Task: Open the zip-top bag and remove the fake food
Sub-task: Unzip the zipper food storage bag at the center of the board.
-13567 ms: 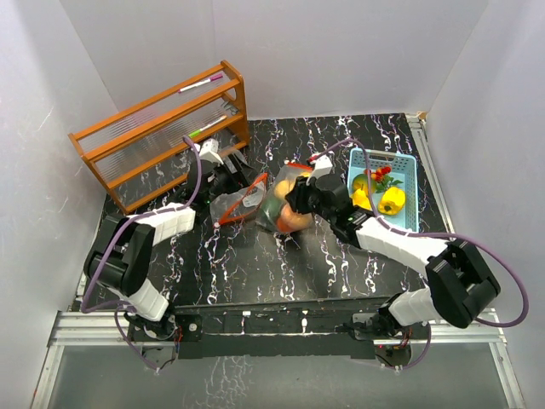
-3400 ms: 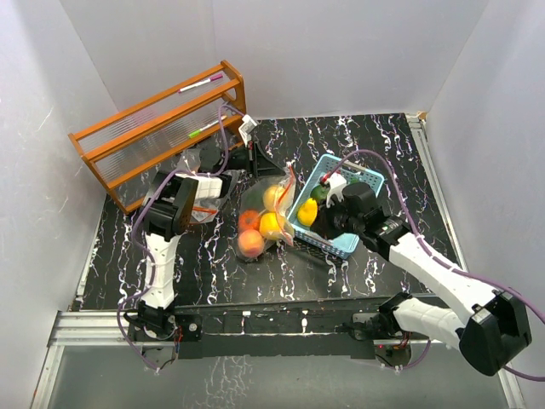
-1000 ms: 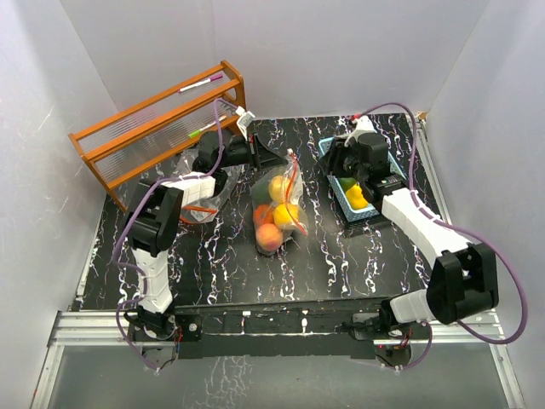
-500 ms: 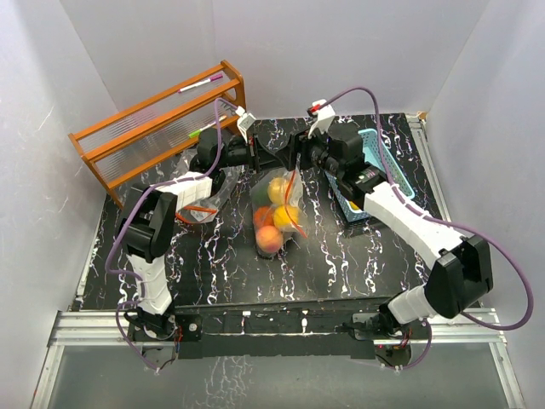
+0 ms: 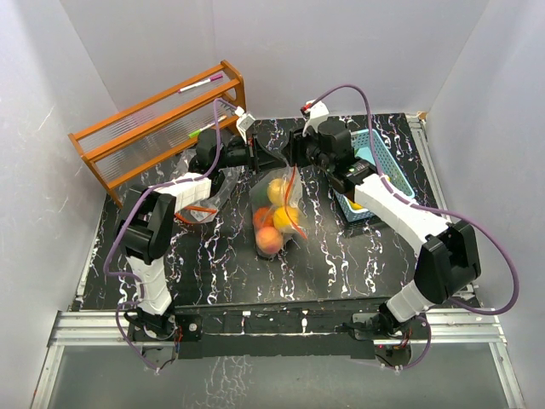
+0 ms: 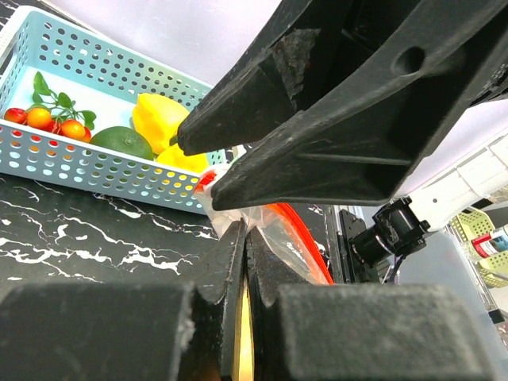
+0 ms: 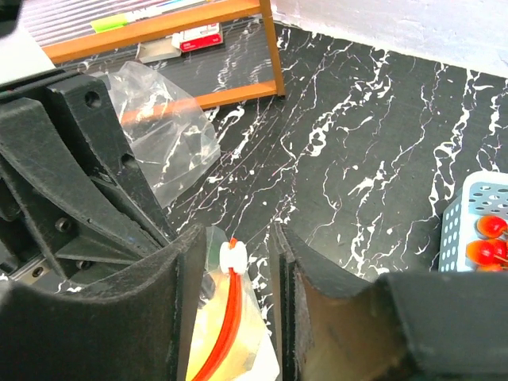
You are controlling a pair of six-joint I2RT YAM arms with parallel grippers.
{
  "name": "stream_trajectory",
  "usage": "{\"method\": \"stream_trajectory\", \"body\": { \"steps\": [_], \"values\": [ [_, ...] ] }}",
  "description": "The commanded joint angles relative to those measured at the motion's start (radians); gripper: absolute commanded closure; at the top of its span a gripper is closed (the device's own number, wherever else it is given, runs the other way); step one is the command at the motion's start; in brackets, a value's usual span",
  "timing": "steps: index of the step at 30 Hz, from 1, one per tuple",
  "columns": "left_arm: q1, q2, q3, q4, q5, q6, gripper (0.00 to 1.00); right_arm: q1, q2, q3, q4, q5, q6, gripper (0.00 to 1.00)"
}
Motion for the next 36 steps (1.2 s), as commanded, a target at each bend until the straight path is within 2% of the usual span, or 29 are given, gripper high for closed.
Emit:
{"method": "stream_trajectory", "body": {
  "steps": [1,6,15,18,20,23,26,31,36],
  "values": [
    [0.003,-0.073,-0.001,0.044,0.016,0.004,1.0,0.004,-0.003,0.049,0.02,0.025,-0.02,0.62],
    [0.005,-0.074,-0.003,0.064,0.012,-0.01,1.0,0.004,0.0,0.043,0.01,0.044,-0.024,0.66],
    [0.004,-0.058,-0.003,0.07,0.01,-0.014,1.0,0.004,-0.029,0.034,0.019,0.063,-0.018,0.91],
    [0.006,-0.052,-0.003,0.069,0.01,-0.013,1.0,0.004,-0.043,0.031,0.027,0.064,-0.007,0.93],
    [0.006,-0.042,-0.003,0.074,0.02,-0.017,0.81,0.003,-0.058,0.024,0.044,0.044,0.001,0.93],
    [0.013,-0.015,0.006,0.117,0.055,-0.065,0.63,-0.012,-0.077,0.015,0.075,-0.035,0.018,0.93],
    [0.032,0.012,0.002,0.252,0.081,-0.172,0.48,-0.05,-0.096,0.003,0.119,-0.159,0.057,0.93],
    [0.068,0.031,-0.009,0.427,0.094,-0.295,0.37,-0.083,-0.097,0.024,0.162,-0.305,0.091,0.93],
    [0.099,0.009,0.007,0.479,0.1,-0.329,0.22,-0.096,-0.07,0.089,0.173,-0.361,0.114,0.92]
  ]
}}
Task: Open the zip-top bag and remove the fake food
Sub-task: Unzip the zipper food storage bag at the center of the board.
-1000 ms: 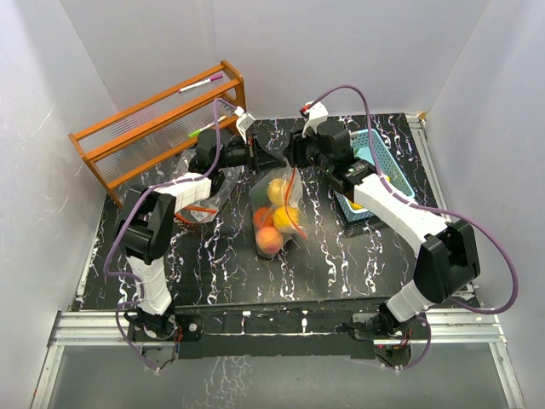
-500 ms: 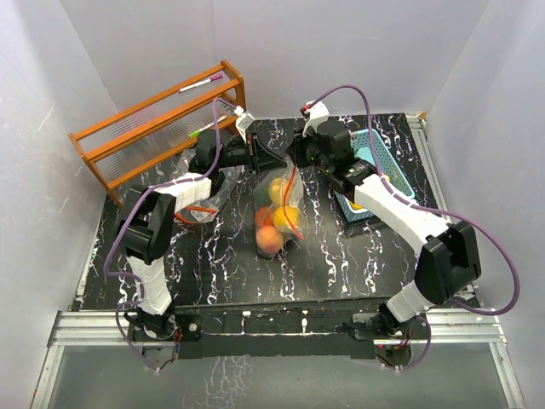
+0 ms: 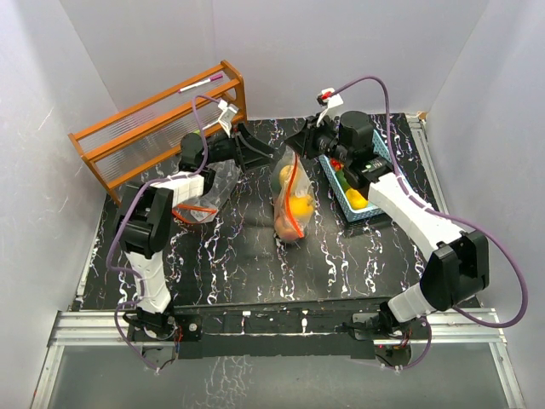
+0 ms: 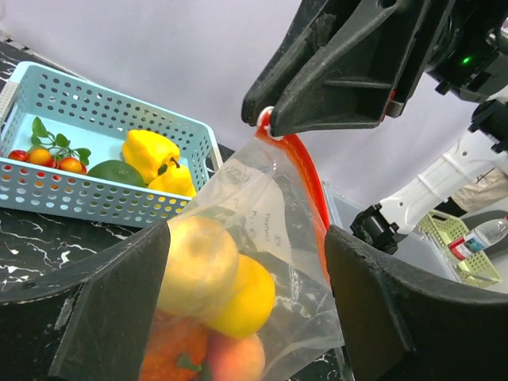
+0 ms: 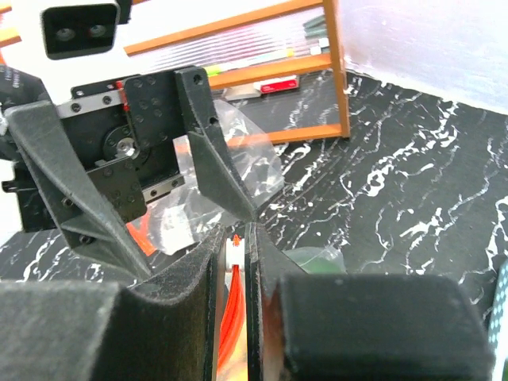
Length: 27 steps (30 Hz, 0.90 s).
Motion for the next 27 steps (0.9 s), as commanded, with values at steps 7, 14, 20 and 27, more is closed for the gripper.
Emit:
{"method": "stream_trajectory", "body": {
  "steps": [7,14,20,27],
  "values": [
    [0.06,-0.134,-0.024,0.015,-0.012,0.067,0.13,-0.009,0.04,0.159,0.157,-0.27,0.122,0.93],
    [0.062,-0.128,-0.004,0.003,-0.072,0.055,0.13,-0.01,-0.004,0.06,0.276,-0.307,0.181,0.92],
    [0.063,-0.068,0.009,0.224,-0.083,-0.13,0.2,-0.008,-0.019,0.017,0.311,-0.318,0.189,0.92],
    [0.061,-0.182,-0.116,0.075,-0.108,0.027,0.2,-0.001,-0.065,-0.141,0.484,-0.332,0.328,0.92]
  ]
}}
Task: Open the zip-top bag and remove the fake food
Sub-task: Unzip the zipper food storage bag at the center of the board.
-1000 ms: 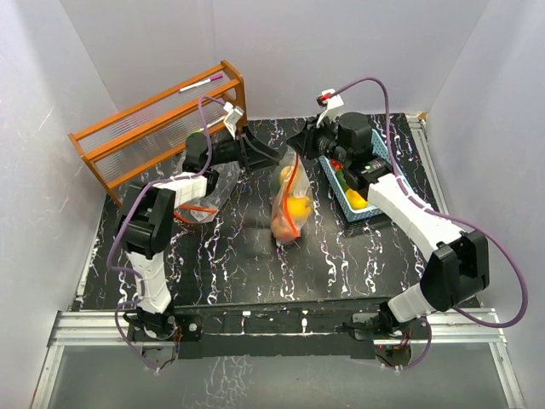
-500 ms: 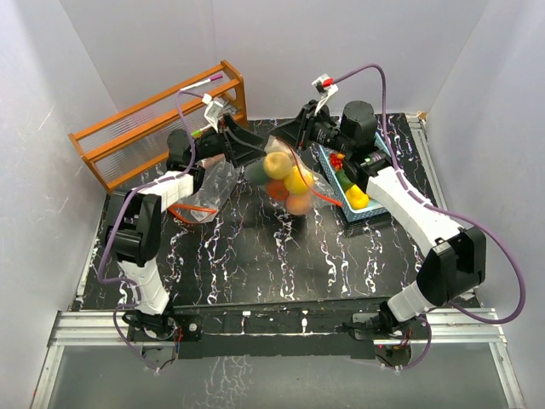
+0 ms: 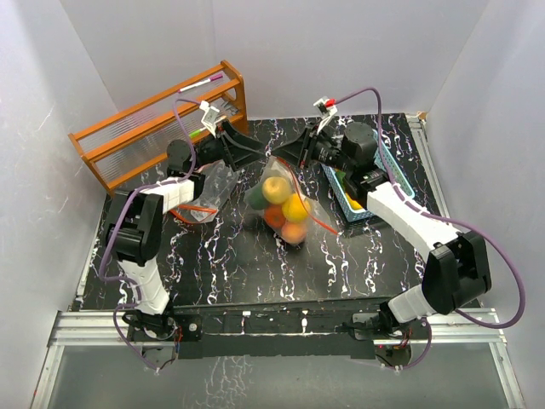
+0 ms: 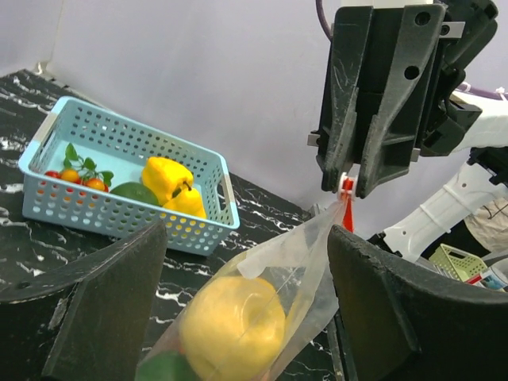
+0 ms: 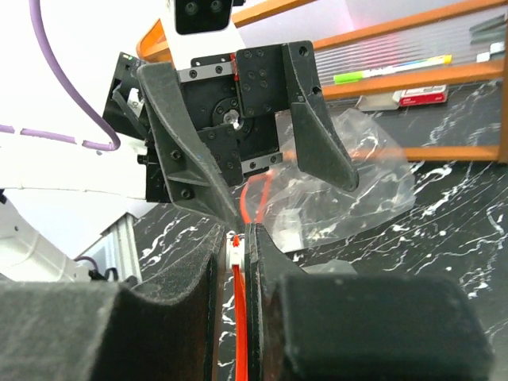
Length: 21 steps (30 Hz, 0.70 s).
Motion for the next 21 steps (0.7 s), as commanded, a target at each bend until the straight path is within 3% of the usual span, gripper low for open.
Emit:
{"method": "stream_trajectory", "body": {
  "steps": [1,8,10,12,16,21],
  "values": [
    [0.0,-0.114,-0.028,-0.101,-0.037,0.143,0.2,0.008,-0.05,-0.028,0.175,-0.015,0.083,0.93],
    [0.001,-0.139,-0.042,-0.14,-0.057,0.19,0.17,0.031,-0.047,-0.054,0.149,-0.017,0.087,0.92],
    [-0.002,-0.129,-0.043,-0.116,-0.047,0.178,0.31,0.032,-0.067,-0.09,0.16,-0.001,0.092,0.92],
    [-0.004,-0.104,-0.033,-0.062,-0.036,0.138,0.35,0.035,-0.074,-0.107,0.174,0.0,0.102,0.92],
    [-0.006,-0.06,-0.01,0.053,-0.03,0.046,0.33,0.036,-0.074,-0.096,0.173,-0.025,0.113,0.92],
    [-0.01,-0.083,-0.023,0.027,-0.036,0.096,0.27,0.036,-0.089,-0.093,0.166,-0.035,0.115,0.92]
  ]
}}
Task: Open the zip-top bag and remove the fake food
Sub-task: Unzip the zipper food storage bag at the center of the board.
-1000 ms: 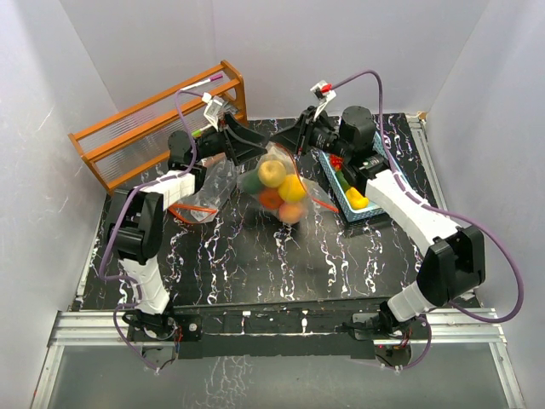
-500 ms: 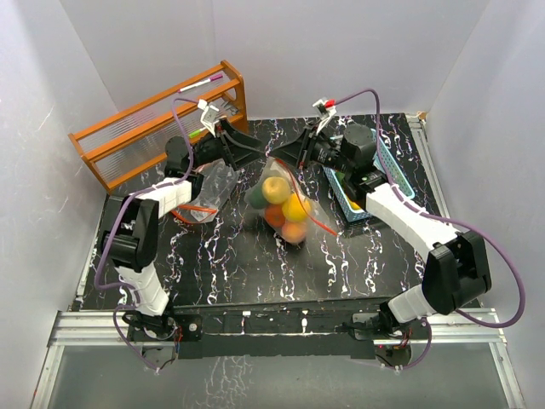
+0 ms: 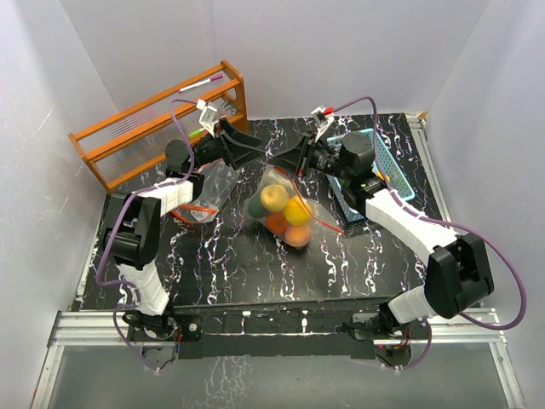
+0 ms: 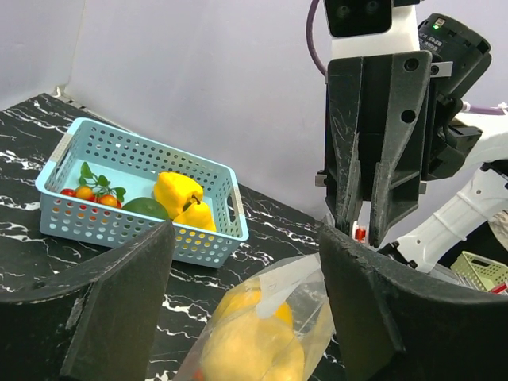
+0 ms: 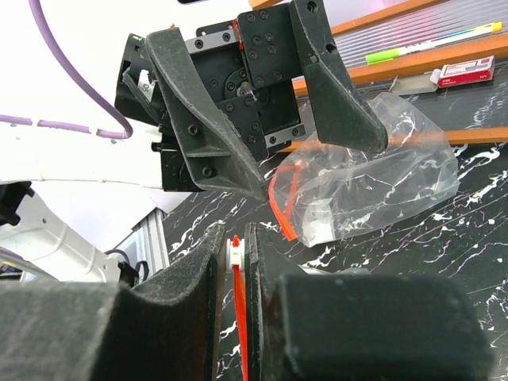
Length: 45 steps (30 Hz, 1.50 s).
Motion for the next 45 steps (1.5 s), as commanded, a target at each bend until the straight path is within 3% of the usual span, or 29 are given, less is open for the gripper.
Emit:
{"method": "stream_trajectory", "body": {
  "steps": [1,7,9,15,23,27,33,45],
  "values": [
    [-0.01,-0.042,0.013,0.042,-0.001,0.048,0.27,0.005,-0.061,0.015,0.067,-0.017,0.01,0.92],
    [-0.047,-0.126,0.0,-0.242,-0.049,0.294,0.26,0.005,-0.055,0.071,-0.056,-0.007,-0.04,0.92],
    [-0.051,-0.124,-0.008,-0.213,-0.032,0.279,0.25,0.005,-0.064,0.068,-0.051,0.001,-0.038,0.92],
    [-0.051,-0.083,-0.037,0.093,0.026,0.118,0.29,0.005,-0.073,0.086,-0.063,0.029,-0.027,0.93],
    [-0.043,-0.072,-0.072,0.201,0.089,0.05,0.32,0.005,-0.056,0.101,-0.074,0.048,-0.029,0.92],
    [-0.036,-0.032,-0.056,0.364,0.153,-0.073,0.21,0.004,-0.052,0.113,-0.091,0.06,-0.035,0.92],
    [-0.038,-0.035,-0.059,0.382,0.172,-0.075,0.21,0.005,-0.041,0.123,-0.097,0.054,-0.034,0.93],
    [-0.086,0.008,0.019,0.382,0.157,-0.101,0.39,0.004,-0.016,0.107,-0.045,0.005,0.015,0.92]
  ]
}}
